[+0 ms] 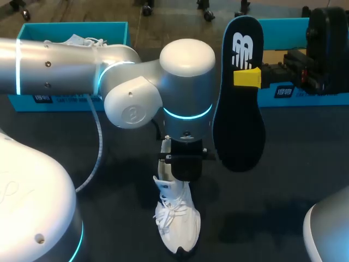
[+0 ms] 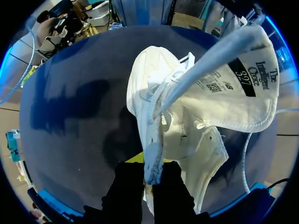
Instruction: Take the shoe out of the shoebox, open the shoe tongue, remove and reinsert the insole, then place the shoe into the shoebox
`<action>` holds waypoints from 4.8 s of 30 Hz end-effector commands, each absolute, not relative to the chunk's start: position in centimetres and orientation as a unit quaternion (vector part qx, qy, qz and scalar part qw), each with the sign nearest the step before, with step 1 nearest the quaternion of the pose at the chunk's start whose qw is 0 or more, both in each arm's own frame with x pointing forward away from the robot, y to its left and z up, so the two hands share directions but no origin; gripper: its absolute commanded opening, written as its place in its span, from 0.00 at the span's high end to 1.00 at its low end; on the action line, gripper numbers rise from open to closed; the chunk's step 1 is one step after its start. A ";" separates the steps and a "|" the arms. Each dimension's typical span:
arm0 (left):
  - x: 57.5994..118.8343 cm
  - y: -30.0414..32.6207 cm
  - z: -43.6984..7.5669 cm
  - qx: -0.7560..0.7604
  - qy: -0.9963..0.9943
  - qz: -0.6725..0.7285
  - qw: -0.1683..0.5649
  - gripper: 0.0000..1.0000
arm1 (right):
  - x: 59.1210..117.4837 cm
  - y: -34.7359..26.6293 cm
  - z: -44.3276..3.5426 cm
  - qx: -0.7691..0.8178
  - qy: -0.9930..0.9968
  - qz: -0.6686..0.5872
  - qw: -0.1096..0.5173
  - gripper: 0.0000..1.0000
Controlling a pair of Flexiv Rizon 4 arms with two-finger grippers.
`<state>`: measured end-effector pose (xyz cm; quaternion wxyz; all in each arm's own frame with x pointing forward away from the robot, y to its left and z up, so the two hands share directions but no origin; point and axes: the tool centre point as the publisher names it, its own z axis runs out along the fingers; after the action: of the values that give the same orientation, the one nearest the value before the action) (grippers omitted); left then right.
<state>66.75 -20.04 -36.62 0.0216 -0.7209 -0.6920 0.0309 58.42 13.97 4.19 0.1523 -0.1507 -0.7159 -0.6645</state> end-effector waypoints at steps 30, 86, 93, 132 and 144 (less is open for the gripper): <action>69.9 -19.2 -30.0 -0.660 -0.715 0.179 -0.143 0.00 | 58.9 14.4 4.3 -0.150 -0.717 -0.663 0.155 1.00; 74.9 -17.3 -17.4 -0.521 -0.572 0.449 -0.446 0.00 | 60.7 14.6 4.5 -0.140 -0.721 -0.653 0.185 1.00; 75.3 -17.2 -16.8 -0.512 -0.554 0.470 -0.458 0.00 | 64.6 13.8 2.9 -0.156 -0.692 -0.661 0.243 1.00; 76.5 -17.1 -16.3 -0.503 -0.542 0.498 -0.453 0.00 | 74.3 12.0 -3.3 -0.297 -0.596 -0.632 0.396 1.00; 76.5 -17.1 -16.3 -0.503 -0.542 0.498 -0.453 0.00 | 74.3 12.0 -3.3 -0.297 -0.596 -0.632 0.396 1.00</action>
<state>76.39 -16.93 -16.27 -0.4523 -0.5036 -0.5420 0.4981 74.21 11.81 -3.28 0.3962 -0.2971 -0.5966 -0.6315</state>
